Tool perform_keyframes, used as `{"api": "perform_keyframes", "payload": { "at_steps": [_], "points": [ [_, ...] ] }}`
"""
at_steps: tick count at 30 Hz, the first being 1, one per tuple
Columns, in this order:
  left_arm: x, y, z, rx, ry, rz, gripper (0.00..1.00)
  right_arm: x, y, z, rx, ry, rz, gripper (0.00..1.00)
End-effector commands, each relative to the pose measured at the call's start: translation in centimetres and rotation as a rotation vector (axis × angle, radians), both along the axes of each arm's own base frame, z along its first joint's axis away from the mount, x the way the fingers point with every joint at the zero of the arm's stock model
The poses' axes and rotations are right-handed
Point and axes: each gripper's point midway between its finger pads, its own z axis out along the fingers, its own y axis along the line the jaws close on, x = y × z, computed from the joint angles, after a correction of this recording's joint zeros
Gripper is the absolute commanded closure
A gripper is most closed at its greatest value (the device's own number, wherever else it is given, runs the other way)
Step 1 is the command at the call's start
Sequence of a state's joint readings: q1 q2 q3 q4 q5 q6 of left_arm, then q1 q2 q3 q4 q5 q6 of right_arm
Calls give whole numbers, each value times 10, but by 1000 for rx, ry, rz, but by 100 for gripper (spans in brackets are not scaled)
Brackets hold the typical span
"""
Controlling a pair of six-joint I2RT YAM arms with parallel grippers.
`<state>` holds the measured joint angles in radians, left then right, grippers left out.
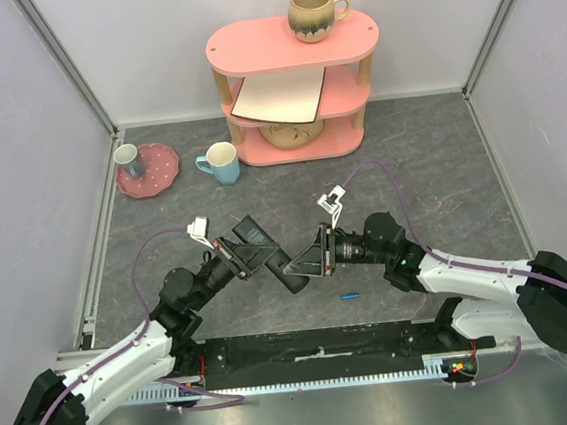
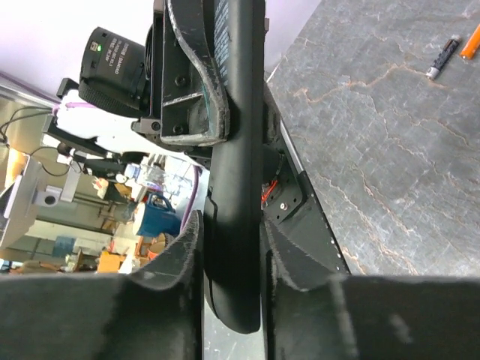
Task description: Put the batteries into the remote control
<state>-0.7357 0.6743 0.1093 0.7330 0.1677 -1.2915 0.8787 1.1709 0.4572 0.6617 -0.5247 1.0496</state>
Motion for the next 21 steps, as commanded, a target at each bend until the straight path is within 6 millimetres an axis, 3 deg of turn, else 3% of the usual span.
{"api": "perform_keyframes", "payload": {
  "at_steps": [1,3,4,12,14,15,19,20,21],
  "points": [
    [-9,3,46,-109,-110,-24,98,0,4,6,17,-12,26,83],
    [-9,3,45,-109,-108,-21,98,-1,5,4,16,-8,35,98],
    [-8,4,44,-109,-106,-18,98,-1,5,4,15,-2,40,100],
    [-6,7,34,-80,-89,13,94,1,7,30,-15,-115,56,100],
    [-3,9,31,-64,-83,30,76,5,5,38,-43,-162,42,100],
    [-3,10,33,-64,-89,34,62,7,4,40,-59,-179,36,100],
    [2,17,23,-33,-66,85,36,17,-7,49,-152,-250,-31,100],
    [5,20,21,-30,-56,109,21,25,-9,57,-166,-299,-69,100],
    [6,22,14,-10,-39,123,14,27,-13,56,-192,-296,-82,100]
  ]
}}
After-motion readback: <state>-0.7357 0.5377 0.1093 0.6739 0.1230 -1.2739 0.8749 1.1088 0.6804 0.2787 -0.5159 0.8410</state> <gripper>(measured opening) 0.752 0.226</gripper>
